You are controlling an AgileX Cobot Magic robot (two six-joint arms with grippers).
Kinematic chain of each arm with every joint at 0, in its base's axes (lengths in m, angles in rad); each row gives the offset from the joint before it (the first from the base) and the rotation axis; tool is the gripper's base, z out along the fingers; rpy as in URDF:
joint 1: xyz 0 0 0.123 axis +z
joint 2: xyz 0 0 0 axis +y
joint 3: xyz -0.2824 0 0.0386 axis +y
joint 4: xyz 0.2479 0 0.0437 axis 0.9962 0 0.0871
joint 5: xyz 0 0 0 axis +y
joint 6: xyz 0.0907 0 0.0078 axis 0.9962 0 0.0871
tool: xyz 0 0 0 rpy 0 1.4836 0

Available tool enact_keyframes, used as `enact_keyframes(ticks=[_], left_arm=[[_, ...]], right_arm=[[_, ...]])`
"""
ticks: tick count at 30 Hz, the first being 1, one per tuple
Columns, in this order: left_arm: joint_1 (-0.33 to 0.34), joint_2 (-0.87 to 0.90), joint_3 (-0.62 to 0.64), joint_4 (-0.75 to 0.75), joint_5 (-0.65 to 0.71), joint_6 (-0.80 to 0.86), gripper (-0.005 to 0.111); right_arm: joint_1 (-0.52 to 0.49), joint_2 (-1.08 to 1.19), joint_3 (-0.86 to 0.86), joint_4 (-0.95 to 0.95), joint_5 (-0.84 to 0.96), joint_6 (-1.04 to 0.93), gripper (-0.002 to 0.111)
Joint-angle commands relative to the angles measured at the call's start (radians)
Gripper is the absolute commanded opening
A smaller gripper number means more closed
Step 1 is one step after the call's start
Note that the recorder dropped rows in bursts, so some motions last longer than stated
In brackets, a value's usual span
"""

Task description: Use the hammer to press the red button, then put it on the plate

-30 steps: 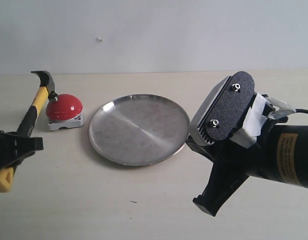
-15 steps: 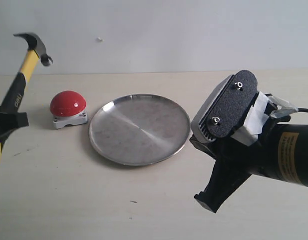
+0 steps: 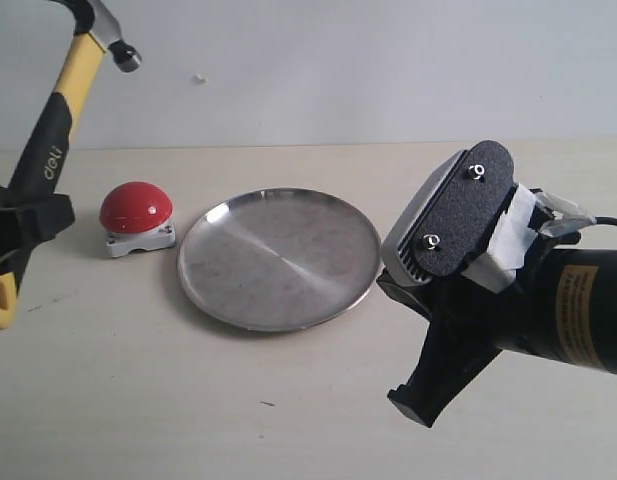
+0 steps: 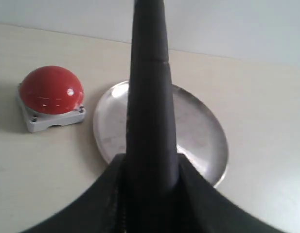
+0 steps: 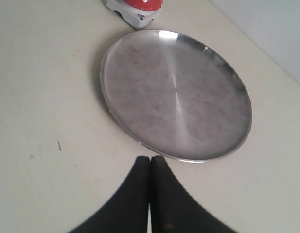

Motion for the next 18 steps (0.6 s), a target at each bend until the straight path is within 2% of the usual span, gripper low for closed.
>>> enact_keyframes(ticks=[1,6,11,18], left_arm=[[-0.051,0.050,-0.011,0.009,-0.215,-0.055,0.000],[-0.064,0.202,-0.011,0.009,-0.388,-0.145,0.000],[-0.064,0.401,-0.016,-0.046,-0.599,-0.148,0.000],[-0.065,0.692,-0.136,-0.071,-0.622,-0.148,0.000]], right_arm=[[-0.006,-0.002,0.003,-0.001,-0.004,0.002,0.000],[-0.006,-0.002,0.003,-0.001,-0.004,0.002,0.000],[-0.006,-0.002,0.003,-0.001,-0.004,0.002,0.000],[-0.006,-0.002,0.003,-0.001,-0.018,0.002,0.000]])
